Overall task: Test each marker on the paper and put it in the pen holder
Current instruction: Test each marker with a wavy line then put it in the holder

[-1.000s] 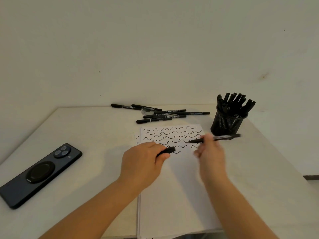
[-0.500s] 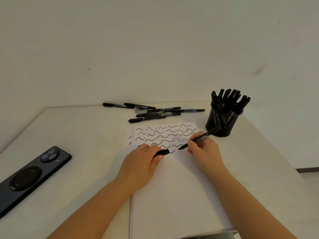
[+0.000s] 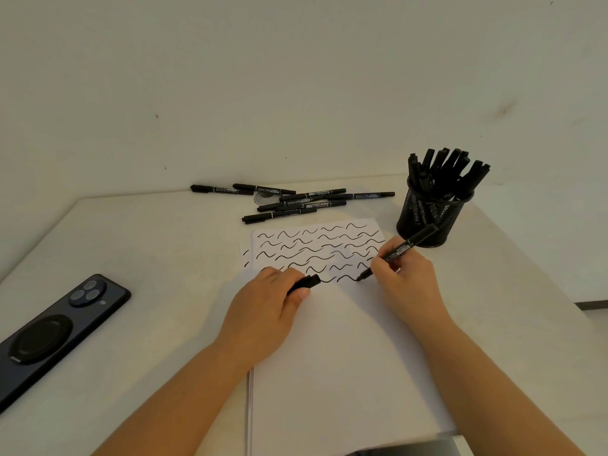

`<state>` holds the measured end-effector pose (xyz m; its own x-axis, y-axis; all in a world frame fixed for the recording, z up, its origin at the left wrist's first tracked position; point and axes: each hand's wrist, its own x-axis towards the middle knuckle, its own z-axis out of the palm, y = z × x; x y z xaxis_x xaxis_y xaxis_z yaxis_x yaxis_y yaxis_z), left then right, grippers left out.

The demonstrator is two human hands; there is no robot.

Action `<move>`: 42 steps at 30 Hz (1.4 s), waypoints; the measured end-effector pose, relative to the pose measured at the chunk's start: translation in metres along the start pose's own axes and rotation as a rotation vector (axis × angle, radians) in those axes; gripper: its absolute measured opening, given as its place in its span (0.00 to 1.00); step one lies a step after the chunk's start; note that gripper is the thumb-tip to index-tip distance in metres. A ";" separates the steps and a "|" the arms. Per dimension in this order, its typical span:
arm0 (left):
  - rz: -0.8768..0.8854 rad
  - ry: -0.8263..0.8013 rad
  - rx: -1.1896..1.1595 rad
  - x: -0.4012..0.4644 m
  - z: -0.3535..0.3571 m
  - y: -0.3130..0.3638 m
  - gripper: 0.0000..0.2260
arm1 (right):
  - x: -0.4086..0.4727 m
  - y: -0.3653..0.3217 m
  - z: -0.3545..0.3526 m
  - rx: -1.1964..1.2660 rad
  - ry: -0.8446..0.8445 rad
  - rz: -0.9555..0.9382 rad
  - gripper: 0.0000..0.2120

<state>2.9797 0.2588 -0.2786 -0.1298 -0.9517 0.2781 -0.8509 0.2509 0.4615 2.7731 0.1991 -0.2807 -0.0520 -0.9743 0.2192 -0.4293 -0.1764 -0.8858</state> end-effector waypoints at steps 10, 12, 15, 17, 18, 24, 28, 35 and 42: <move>0.052 0.063 -0.017 0.000 -0.001 -0.001 0.13 | 0.001 -0.018 -0.013 0.330 0.163 0.129 0.06; 0.045 0.083 -0.027 0.001 -0.002 -0.001 0.14 | 0.000 -0.027 -0.011 0.420 0.138 0.151 0.05; 0.034 0.101 -0.047 0.001 -0.003 0.000 0.13 | -0.006 -0.039 -0.002 0.635 0.043 0.244 0.07; 0.022 0.097 -0.055 0.001 -0.003 0.000 0.11 | -0.009 -0.043 0.008 0.804 -0.014 0.292 0.12; 0.019 0.092 -0.060 0.001 -0.003 0.000 0.09 | -0.010 -0.044 0.012 0.846 -0.028 0.304 0.14; 0.018 0.074 -0.113 0.000 -0.004 0.000 0.06 | -0.011 -0.032 0.021 0.966 -0.054 0.309 0.15; -0.016 0.083 -0.196 0.001 -0.004 -0.001 0.04 | -0.010 -0.025 0.020 0.939 -0.089 0.273 0.10; -0.035 0.074 -0.223 0.000 -0.004 -0.001 0.04 | -0.012 -0.021 0.020 0.836 -0.101 0.233 0.11; -0.006 0.055 -0.215 0.000 -0.006 -0.001 0.05 | -0.018 -0.025 0.023 0.638 -0.208 0.109 0.11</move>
<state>2.9831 0.2601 -0.2741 -0.0920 -0.9439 0.3173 -0.7225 0.2825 0.6310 2.8051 0.2177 -0.2718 0.1366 -0.9867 0.0883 0.1883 -0.0616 -0.9802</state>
